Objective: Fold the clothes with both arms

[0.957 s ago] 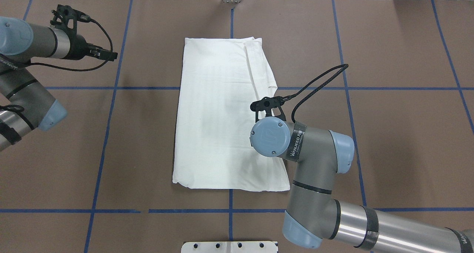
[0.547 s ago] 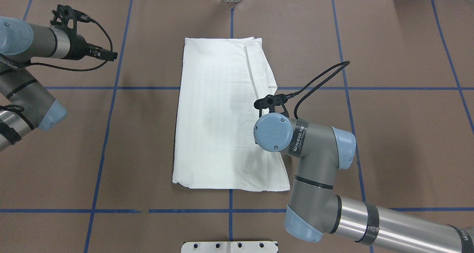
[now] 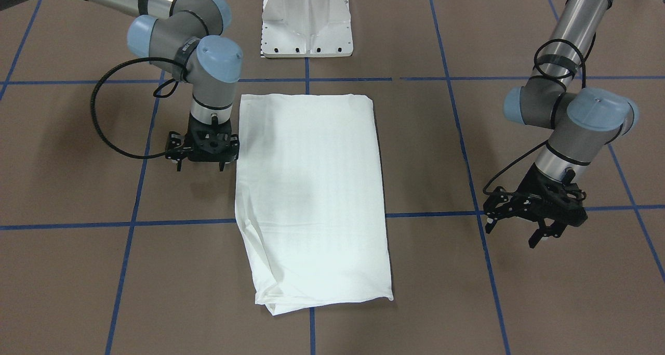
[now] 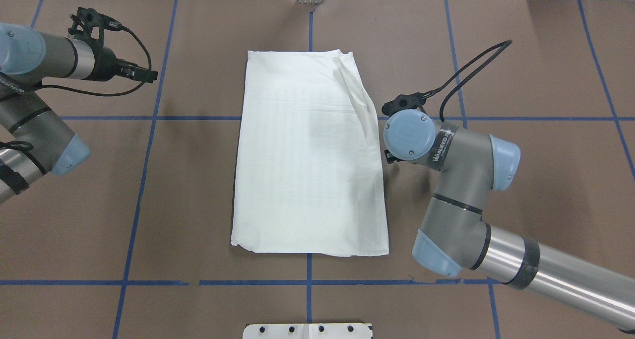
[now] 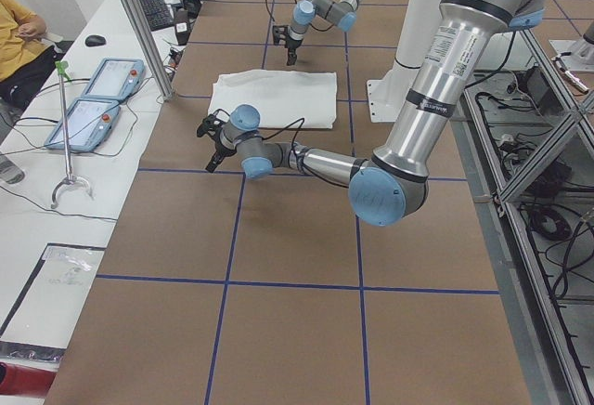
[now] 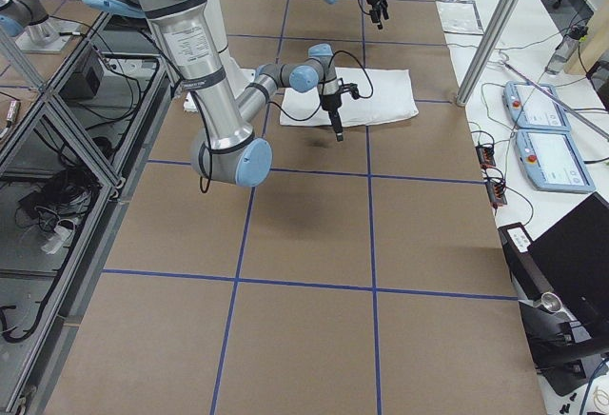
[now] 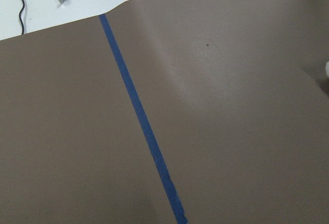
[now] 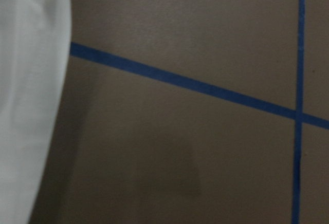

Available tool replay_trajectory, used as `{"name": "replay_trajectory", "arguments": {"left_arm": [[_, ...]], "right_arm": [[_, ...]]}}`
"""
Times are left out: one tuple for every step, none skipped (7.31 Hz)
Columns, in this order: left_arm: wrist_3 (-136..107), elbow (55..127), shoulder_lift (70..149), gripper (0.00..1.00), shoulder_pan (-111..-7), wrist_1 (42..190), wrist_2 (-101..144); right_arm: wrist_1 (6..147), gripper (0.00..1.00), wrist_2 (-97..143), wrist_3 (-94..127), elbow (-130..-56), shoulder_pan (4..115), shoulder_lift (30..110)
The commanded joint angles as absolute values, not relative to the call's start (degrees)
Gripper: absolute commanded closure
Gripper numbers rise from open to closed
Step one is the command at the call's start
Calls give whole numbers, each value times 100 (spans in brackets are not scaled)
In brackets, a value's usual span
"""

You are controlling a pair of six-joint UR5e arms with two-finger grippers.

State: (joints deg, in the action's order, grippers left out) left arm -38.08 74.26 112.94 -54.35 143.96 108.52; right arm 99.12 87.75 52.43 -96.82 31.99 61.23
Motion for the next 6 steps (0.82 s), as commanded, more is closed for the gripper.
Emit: {"name": "replay_trajectory", "arguments": {"left_arm": [[-3814, 7444, 11294, 0, -5432, 14396, 10863], [-3867, 7540, 11294, 0, -5432, 14396, 10872], [-4120, 7724, 11303, 0, -5432, 14379, 10889], [-4470, 7908, 11311, 0, -5406, 14362, 11072], [-4813, 8276, 11207, 0, -5266, 14309, 11118], [-5147, 8827, 10884, 0, -4951, 14300, 11127]], "right_arm": [[9879, 0, 8989, 4896, -9694, 3742, 6250], [9731, 0, 9235, 4956, -9799, 3770, 6162], [9120, 0, 9542, 5096, -9948, 3788, 6179], [8731, 0, 9675, 5489, -10115, 3788, 6248], [8684, 0, 9685, 6006, -10377, 3649, 6275], [8666, 0, 9677, 6525, -10815, 3439, 6432]]}}
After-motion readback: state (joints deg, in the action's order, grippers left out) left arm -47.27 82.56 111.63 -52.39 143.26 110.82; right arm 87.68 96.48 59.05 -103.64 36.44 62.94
